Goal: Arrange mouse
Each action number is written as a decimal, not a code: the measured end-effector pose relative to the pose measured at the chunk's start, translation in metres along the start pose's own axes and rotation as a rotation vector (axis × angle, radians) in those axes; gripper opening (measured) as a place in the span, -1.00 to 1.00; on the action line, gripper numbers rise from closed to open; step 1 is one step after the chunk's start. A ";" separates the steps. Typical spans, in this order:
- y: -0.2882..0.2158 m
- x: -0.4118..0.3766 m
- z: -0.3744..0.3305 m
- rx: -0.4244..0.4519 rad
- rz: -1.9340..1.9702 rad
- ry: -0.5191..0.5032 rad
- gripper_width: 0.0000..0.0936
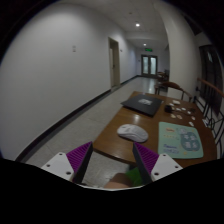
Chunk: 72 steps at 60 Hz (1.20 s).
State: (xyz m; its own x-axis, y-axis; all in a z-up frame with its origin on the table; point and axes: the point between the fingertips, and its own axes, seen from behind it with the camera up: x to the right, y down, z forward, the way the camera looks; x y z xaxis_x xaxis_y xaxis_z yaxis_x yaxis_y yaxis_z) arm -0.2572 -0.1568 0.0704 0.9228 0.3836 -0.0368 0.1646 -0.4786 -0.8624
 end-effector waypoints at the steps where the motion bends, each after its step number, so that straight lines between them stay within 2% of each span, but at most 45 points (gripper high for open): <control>1: 0.002 0.007 0.002 -0.003 0.000 0.016 0.74; 6: 0.015 0.030 0.017 -0.041 0.000 0.079 0.73; 7: 0.018 0.054 0.031 -0.049 -0.002 0.080 0.73; 14: 0.027 0.073 0.050 -0.106 -0.011 0.108 0.73; 15: 0.032 0.092 0.072 -0.112 -0.015 0.107 0.74; 21: 0.034 0.094 0.093 -0.137 -0.034 0.091 0.74; 25: 0.027 0.101 0.116 -0.112 -0.050 0.070 0.74; 37: 0.001 0.114 0.162 -0.126 -0.064 0.048 0.79; 42: -0.007 0.120 0.180 -0.143 -0.029 0.047 0.81; 47: -0.021 0.131 0.201 -0.119 -0.006 0.073 0.79; 50: -0.025 0.136 0.209 -0.109 0.009 0.088 0.74; 54: -0.029 0.142 0.216 -0.111 0.025 0.112 0.21; 56: -0.029 0.145 0.216 -0.111 0.028 0.130 0.07; 61: -0.029 0.143 0.216 -0.116 -0.004 0.122 -0.07; 66: -0.030 0.132 0.207 -0.113 0.000 0.053 -0.25; 72: -0.070 0.152 0.163 0.014 -0.024 0.079 -0.26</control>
State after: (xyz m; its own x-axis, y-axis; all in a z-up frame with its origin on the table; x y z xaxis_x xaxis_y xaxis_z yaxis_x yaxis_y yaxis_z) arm -0.1855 0.0636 0.0426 0.9433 0.3311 0.0234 0.1827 -0.4589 -0.8695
